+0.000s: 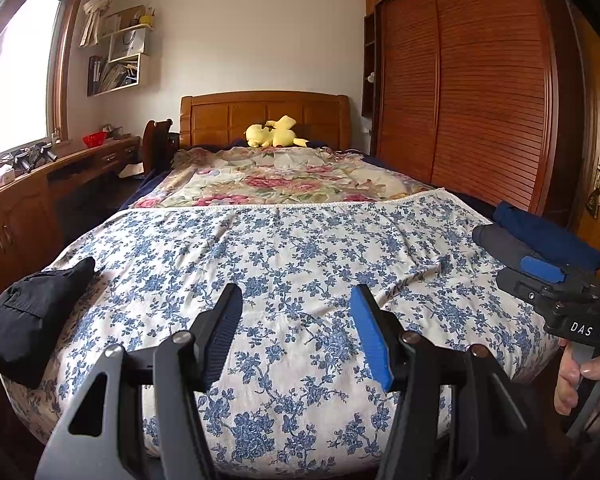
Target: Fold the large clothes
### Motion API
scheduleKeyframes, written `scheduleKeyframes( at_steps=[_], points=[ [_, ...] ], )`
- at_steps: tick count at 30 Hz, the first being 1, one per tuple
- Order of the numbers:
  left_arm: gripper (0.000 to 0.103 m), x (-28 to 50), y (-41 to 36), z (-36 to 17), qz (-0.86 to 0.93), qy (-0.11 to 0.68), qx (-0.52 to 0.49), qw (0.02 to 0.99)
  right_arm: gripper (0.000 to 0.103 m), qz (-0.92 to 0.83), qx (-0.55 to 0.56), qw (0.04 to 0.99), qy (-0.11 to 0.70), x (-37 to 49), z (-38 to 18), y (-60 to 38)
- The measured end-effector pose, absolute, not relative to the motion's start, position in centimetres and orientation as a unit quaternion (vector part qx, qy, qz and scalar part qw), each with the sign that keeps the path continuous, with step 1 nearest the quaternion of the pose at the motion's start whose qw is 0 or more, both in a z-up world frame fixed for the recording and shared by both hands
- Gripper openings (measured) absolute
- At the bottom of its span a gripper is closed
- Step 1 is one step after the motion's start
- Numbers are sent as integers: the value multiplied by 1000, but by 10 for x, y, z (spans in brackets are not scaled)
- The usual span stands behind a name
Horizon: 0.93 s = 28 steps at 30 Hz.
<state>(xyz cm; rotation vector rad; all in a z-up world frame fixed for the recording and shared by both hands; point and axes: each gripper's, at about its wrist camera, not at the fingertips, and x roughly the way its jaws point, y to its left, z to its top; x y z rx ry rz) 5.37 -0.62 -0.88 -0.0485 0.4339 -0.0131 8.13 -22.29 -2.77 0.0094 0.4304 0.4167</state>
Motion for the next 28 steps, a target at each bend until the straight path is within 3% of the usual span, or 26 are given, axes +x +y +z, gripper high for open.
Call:
scheduleKeyframes(
  at_steps=[28],
  points=[
    [56, 57, -7, -7, -7, 219, -23, 975, 88, 203, 8, 956, 210, 82, -27, -227]
  ],
)
